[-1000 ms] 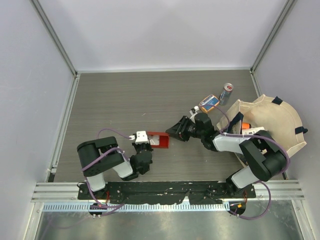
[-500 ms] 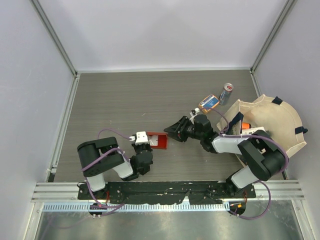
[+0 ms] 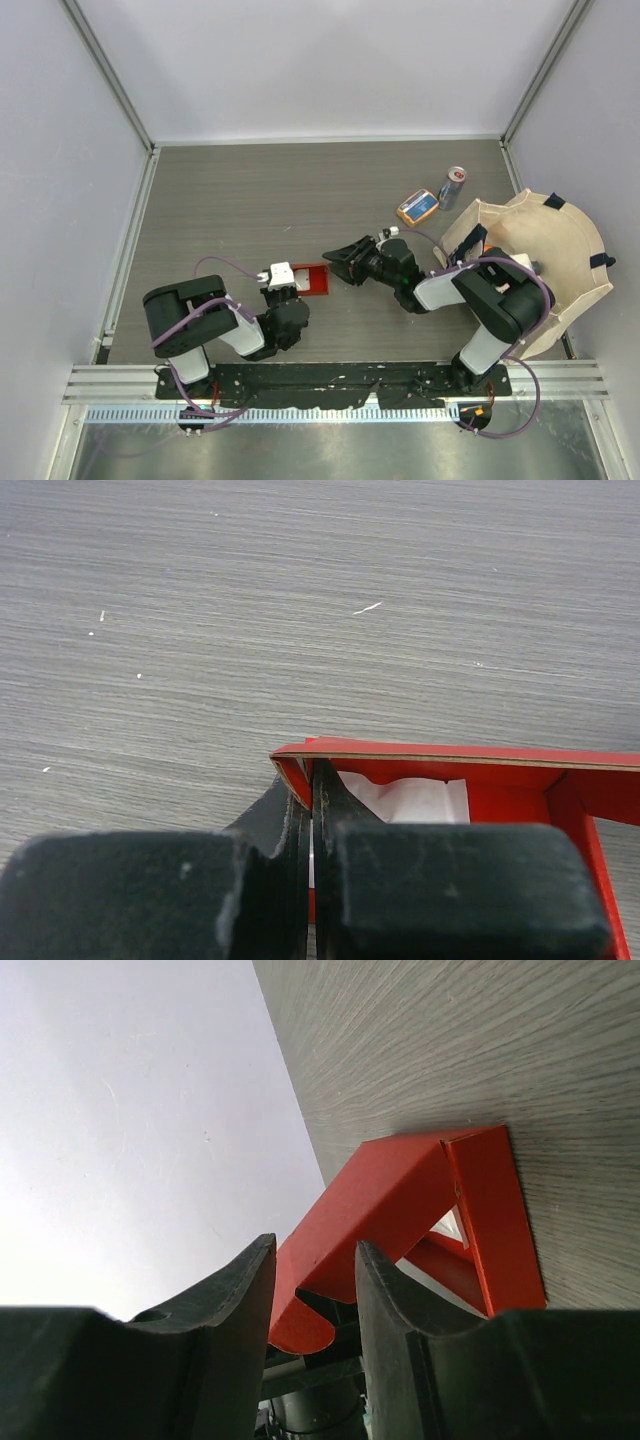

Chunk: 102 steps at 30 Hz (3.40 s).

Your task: Fold the paper box

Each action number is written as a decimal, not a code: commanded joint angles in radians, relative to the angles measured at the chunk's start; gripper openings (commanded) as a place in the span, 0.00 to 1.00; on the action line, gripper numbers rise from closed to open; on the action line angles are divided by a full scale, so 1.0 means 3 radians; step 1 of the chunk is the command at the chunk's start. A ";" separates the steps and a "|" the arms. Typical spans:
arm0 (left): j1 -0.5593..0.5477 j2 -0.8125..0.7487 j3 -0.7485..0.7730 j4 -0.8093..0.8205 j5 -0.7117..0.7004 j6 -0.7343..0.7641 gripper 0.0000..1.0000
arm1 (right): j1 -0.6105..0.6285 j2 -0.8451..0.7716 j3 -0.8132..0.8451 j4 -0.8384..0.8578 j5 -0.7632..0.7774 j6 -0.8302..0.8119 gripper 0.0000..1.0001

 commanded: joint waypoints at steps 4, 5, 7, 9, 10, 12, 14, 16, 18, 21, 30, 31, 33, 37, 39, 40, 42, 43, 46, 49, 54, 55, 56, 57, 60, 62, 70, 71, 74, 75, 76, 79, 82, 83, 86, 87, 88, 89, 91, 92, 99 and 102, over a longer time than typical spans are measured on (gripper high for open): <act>-0.0109 -0.0011 0.0166 -0.0029 0.0332 -0.0122 0.00 | 0.0304 0.0003 0.0236 0.0154 -0.0017 0.0269 0.43; -0.0109 -0.0006 0.0166 -0.0029 0.0347 -0.0127 0.00 | 0.0315 0.0008 0.0251 0.0139 -0.0007 0.0274 0.42; -0.0109 -0.0001 0.0161 -0.0029 0.0337 -0.0133 0.00 | 0.0310 -0.0017 0.0211 0.0113 0.0090 0.0264 0.41; -0.0109 -0.0006 0.0146 -0.0034 0.0301 -0.0133 0.00 | 0.0269 -0.0078 0.0216 -0.0105 0.0080 0.0005 0.40; -0.0109 -0.0016 0.0115 -0.0034 0.0291 -0.0133 0.00 | 0.0254 -0.0094 0.0221 -0.0187 0.0080 -0.0088 0.41; -0.0109 -0.0032 0.0069 -0.0024 0.0276 -0.0173 0.00 | 0.0254 -0.0120 0.0261 -0.0295 -0.0001 -0.0480 0.41; -0.0109 -0.0017 0.0013 -0.0023 0.0250 -0.0219 0.00 | 0.0259 -0.0125 0.0394 -0.0479 -0.0139 -0.0829 0.40; -0.0109 0.0009 -0.0013 -0.0018 0.0260 -0.0235 0.00 | 0.0264 -0.0176 0.0451 -0.0791 -0.0165 -0.1244 0.40; -0.0109 0.0019 -0.0023 -0.0023 0.0275 -0.0245 0.00 | 0.0259 -0.0242 0.0543 -0.1213 -0.0089 -0.1499 0.40; -0.0109 -0.0047 -0.0054 -0.0034 0.0367 -0.0270 0.04 | 0.0259 -0.0319 0.0676 -0.1593 0.0003 -0.1904 0.40; -0.0120 -0.0910 0.0129 -0.1887 0.0761 -0.1169 0.53 | 0.0249 -0.0314 0.0722 -0.1564 -0.0022 -0.2206 0.36; -0.0120 -0.0997 0.0161 -0.2052 0.0802 -0.1262 0.57 | 0.0249 -0.0309 0.0702 -0.1523 -0.0007 -0.2201 0.36; -0.0120 -0.1253 0.0161 -0.2385 0.1056 -0.1293 0.65 | 0.0249 -0.0284 0.0666 -0.1411 0.0024 -0.2211 0.36; -0.0120 -0.1744 -0.0007 -0.2697 0.1568 -0.1385 0.77 | 0.0249 -0.0227 0.0696 -0.1375 0.0044 -0.2272 0.36; -0.0120 -0.2096 -0.0044 -0.2947 0.1752 -0.1467 0.81 | 0.0249 -0.0222 0.0717 -0.1380 0.0060 -0.2323 0.36; -0.0120 -0.2234 -0.0039 -0.3267 0.1880 -0.1503 0.82 | 0.0243 -0.0222 0.0722 -0.1390 0.0065 -0.2354 0.36; -0.0120 -0.2622 -0.0018 -0.3606 0.1962 -0.1671 0.85 | 0.0249 -0.0222 0.0758 -0.1446 0.0075 -0.2400 0.36; -0.0120 -0.2736 -0.0018 -0.3901 0.2064 -0.1707 0.86 | 0.0249 -0.0237 0.0763 -0.1441 0.0070 -0.2451 0.35; -0.0115 -0.3211 0.0048 -0.4424 0.2238 -0.1856 0.88 | 0.0249 -0.0237 0.0788 -0.1461 0.0065 -0.2543 0.35; -0.0109 -0.3600 0.0048 -0.4711 0.2510 -0.1917 0.88 | 0.0249 -0.0212 0.0829 -0.1456 0.0009 -0.2600 0.35; -0.0104 -0.4004 0.0283 -0.5468 0.2413 -0.2372 0.82 | 0.0254 -0.0202 0.0870 -0.1523 -0.0037 -0.2748 0.34; -0.0104 -0.4076 0.0324 -0.5611 0.2362 -0.2519 0.80 | 0.0249 -0.0217 0.0870 -0.1548 -0.0032 -0.2783 0.34; -0.0099 -0.4092 0.0431 -0.5673 0.2311 -0.2586 0.76 | 0.0249 -0.0227 0.0855 -0.1579 -0.0037 -0.2850 0.34; -0.0089 -0.4077 0.0498 -0.5704 0.2219 -0.2643 0.75 | 0.0254 -0.0252 0.0850 -0.1594 -0.0042 -0.2896 0.35; 0.0063 -0.3766 0.0825 -0.5735 0.2305 -0.2684 0.78 | 0.0259 -0.0283 0.0829 -0.1681 -0.0063 -0.3064 0.34; 0.0323 -0.3343 0.1054 -0.5852 0.2438 -0.2679 0.86 | 0.0259 -0.0299 0.0814 -0.1748 -0.0058 -0.3141 0.34; 0.1429 -0.2859 0.0576 -0.4887 0.3706 -0.2567 0.86 | 0.0259 -0.0396 0.0727 -0.1814 0.0029 -0.3331 0.35; 0.1450 -0.2859 0.0535 -0.4831 0.3706 -0.2561 0.84 | 0.0274 -0.0396 0.0722 -0.1824 0.0065 -0.3341 0.35; 0.1460 -0.2844 0.0432 -0.4667 0.3717 -0.2485 0.81 | 0.0279 -0.0406 0.0707 -0.1855 0.0075 -0.3407 0.36; 0.1455 -0.2829 0.0386 -0.4509 0.3737 -0.2459 0.81 | 0.0279 -0.0406 0.0681 -0.1860 0.0095 -0.3418 0.36; 0.1460 -0.2814 0.0280 -0.4417 0.3757 -0.2449 0.81 | 0.0284 -0.0421 0.0676 -0.1870 0.0106 -0.3463 0.36; 0.1460 -0.2691 0.0156 -0.4115 0.3829 -0.2408 0.79 | 0.0279 -0.0442 0.0671 -0.1977 0.0167 -0.3586 0.38; 0.1460 -0.2569 0.0105 -0.3971 0.3844 -0.2321 0.76 | 0.0279 -0.0503 0.0640 -0.2024 0.0208 -0.3633 0.39; 0.1460 -0.2533 0.0100 -0.3946 0.3824 -0.2311 0.75 | 0.0279 -0.0524 0.0630 -0.2034 0.0218 -0.3633 0.40; 0.1465 -0.2354 0.0089 -0.3854 0.3809 -0.2260 0.69 | 0.0274 -0.0534 0.0594 -0.2029 0.0254 -0.3633 0.41; 0.1476 -0.2308 0.0099 -0.3843 0.3829 -0.2260 0.67 | 0.0269 -0.0514 0.0579 -0.2019 0.0254 -0.3628 0.41; 0.1481 -0.2201 0.0105 -0.3813 0.3849 -0.2239 0.64 | 0.0244 -0.0498 0.0574 -0.2009 0.0239 -0.3612 0.41; 0.1486 -0.2144 0.0115 -0.3787 0.3860 -0.2239 0.63 | 0.0223 -0.0488 0.0564 -0.1983 0.0208 -0.3597 0.41; 0.1496 -0.2057 0.0161 -0.3777 0.3875 -0.2214 0.58 | 0.0182 -0.0452 0.0502 -0.1856 0.0127 -0.3536 0.40; 0.1496 -0.2006 0.0166 -0.3761 0.3870 -0.2204 0.56 | 0.0172 -0.0437 0.0487 -0.1815 0.0111 -0.3520 0.40; 0.1547 -0.1924 0.0161 -0.3715 0.3758 -0.2101 0.49 | 0.0100 -0.0335 0.0375 -0.1605 0.0070 -0.3510 0.37; 0.1583 -0.1842 0.0151 -0.3669 0.3783 -0.2055 0.43 | 0.0054 -0.0228 0.0333 -0.1462 -0.0006 -0.3474 0.34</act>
